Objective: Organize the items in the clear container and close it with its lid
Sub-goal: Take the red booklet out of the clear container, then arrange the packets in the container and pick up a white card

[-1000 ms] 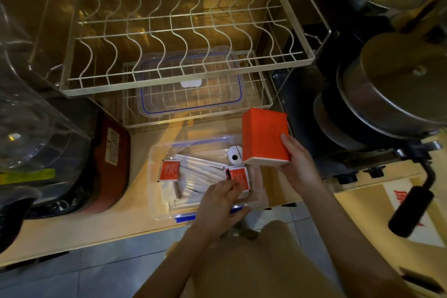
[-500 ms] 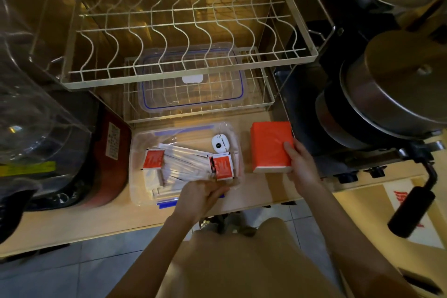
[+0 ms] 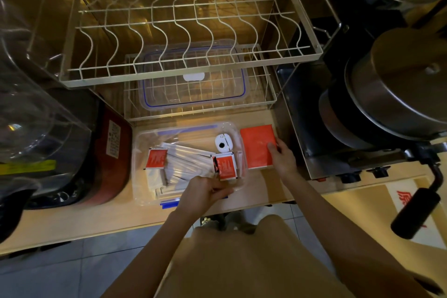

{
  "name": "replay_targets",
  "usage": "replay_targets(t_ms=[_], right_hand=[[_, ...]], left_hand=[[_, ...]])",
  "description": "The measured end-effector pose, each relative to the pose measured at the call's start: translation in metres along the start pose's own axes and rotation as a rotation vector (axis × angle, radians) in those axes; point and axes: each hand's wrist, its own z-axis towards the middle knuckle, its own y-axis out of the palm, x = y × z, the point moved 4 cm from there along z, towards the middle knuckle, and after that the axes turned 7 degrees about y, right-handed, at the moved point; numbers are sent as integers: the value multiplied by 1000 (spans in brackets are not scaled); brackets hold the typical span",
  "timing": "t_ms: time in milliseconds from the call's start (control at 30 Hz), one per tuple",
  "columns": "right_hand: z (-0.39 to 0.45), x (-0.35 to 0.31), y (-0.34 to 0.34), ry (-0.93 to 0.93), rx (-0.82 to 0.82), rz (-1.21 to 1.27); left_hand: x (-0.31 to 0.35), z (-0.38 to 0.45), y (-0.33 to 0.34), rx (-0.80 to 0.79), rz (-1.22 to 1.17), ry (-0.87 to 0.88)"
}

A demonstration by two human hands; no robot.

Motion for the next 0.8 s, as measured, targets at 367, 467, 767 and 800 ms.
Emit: replay_targets(t_ms=[367,467,767,800], right_hand=[[-5,-35,-1,-264,155,-233],[-25,-62,9,-448,245,-326],[-66,-75,117,-521,-422,-311],[-68,-70,132,-486,-488,-361]], left_hand=[[6,1,-1,17,-34,54],[9,-3,-12,73,-59,18],[-41,-67,-70,776,235,-277],[-47,-73,-72,758,295,-313]])
